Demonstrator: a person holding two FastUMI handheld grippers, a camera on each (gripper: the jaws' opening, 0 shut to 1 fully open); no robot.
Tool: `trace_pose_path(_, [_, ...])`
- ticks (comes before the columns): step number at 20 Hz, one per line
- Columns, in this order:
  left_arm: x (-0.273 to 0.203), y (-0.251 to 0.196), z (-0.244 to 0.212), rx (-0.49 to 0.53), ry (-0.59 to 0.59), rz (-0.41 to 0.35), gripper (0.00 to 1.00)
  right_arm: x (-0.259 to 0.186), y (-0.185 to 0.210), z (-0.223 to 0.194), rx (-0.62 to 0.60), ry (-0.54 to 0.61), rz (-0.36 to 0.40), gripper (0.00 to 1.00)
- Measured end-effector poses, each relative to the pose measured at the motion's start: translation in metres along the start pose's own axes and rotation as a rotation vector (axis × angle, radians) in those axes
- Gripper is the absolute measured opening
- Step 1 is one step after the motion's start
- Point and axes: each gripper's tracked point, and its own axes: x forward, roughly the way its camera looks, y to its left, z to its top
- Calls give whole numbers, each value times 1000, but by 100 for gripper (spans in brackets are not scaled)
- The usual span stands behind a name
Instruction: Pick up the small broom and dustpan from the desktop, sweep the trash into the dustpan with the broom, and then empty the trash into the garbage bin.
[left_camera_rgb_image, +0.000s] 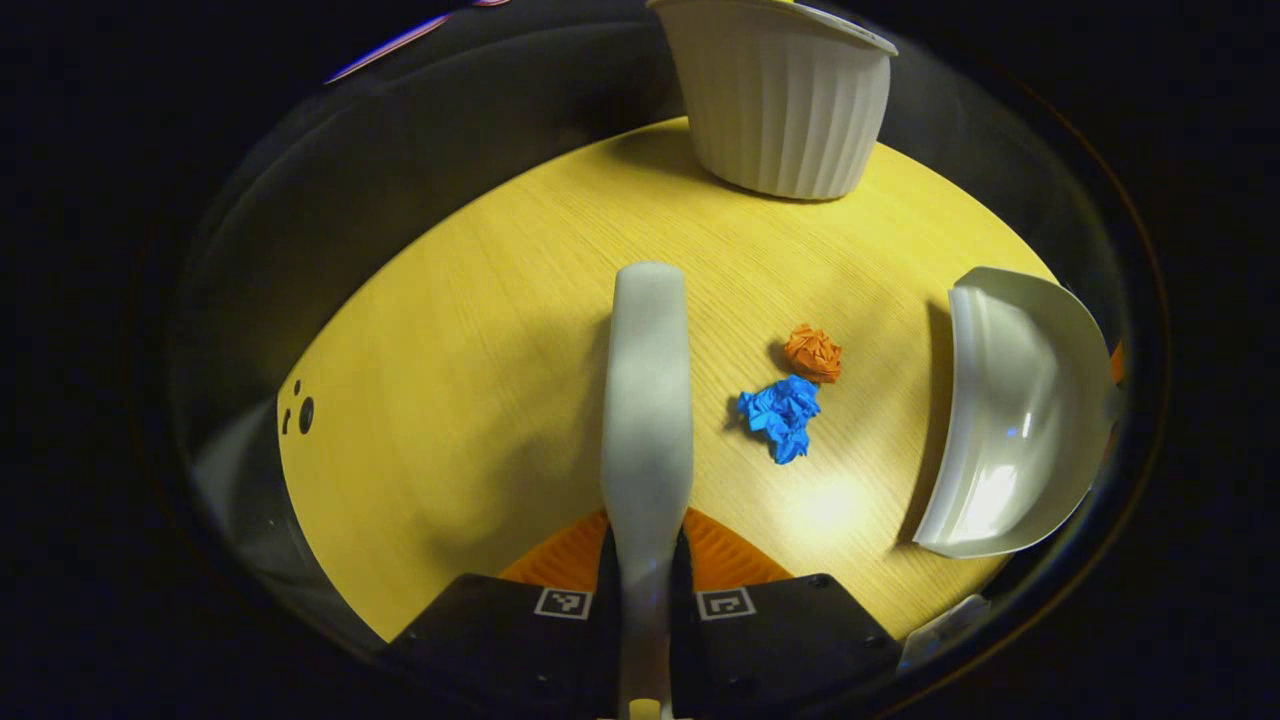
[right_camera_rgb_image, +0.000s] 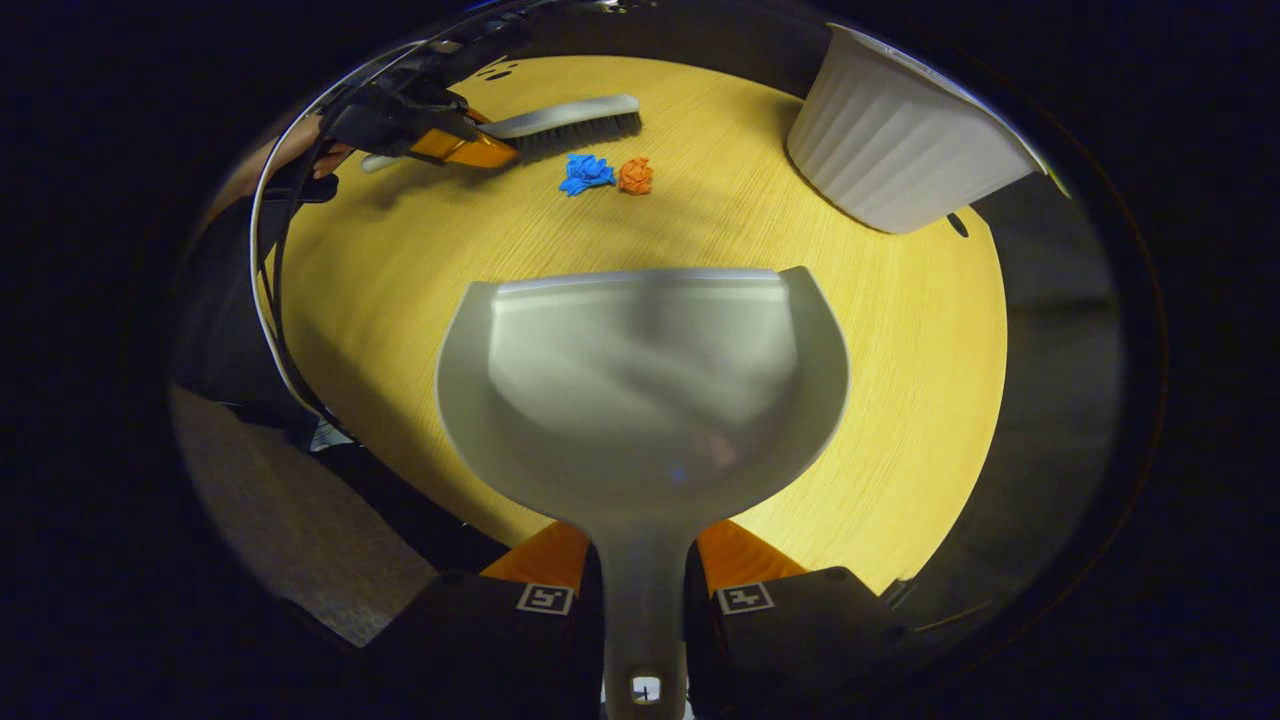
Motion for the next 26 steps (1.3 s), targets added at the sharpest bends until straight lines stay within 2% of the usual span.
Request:
trace_pose_path(1, [1,-4,5,18,1,-8,27,3,-1,1,-4,2,1,41])
trace_pose_path(2, [2,-9,9,33,-1,-20,24,5,-1,1,-11,0,2,37])
trace_pose_path(4, [4,-29,11,43,3,-90,21,7,-2,1,-16,1,6,41])
trace_pose_path(5, [3,-44,10,48,7,-151,24,8,-1,2,-18,1,11,37])
trace_pose_path(8, [-6,-82,6,73,37,-297,24,15,-1,1,7,-8,29,37])
trace_pose_path(11, [-31,-141,-6,28,93,-569,23,17,1,0,20,-21,30,37])
trace_pose_path(12, [-40,-150,-9,18,109,-619,23,18,2,-3,23,-30,23,34])
trace_pose_path(13, [-49,-158,-9,6,114,-652,23,18,3,-6,23,-39,13,41])
trace_pose_path(14, [-53,-163,-11,-4,111,-670,23,19,5,-9,26,-48,8,37])
trace_pose_path(15, [-58,-164,-12,-9,103,-677,23,20,8,-11,37,-60,7,41])
trace_pose_path(17, [-68,-168,-12,-25,87,-681,23,24,19,-11,63,-98,12,37])
trace_pose_path(21, [-87,-172,-10,-46,85,-658,23,31,32,-8,87,-194,-6,37])
trace_pose_path(26, [-129,-139,0,-92,-80,-647,23,18,50,-11,152,-272,-38,37])
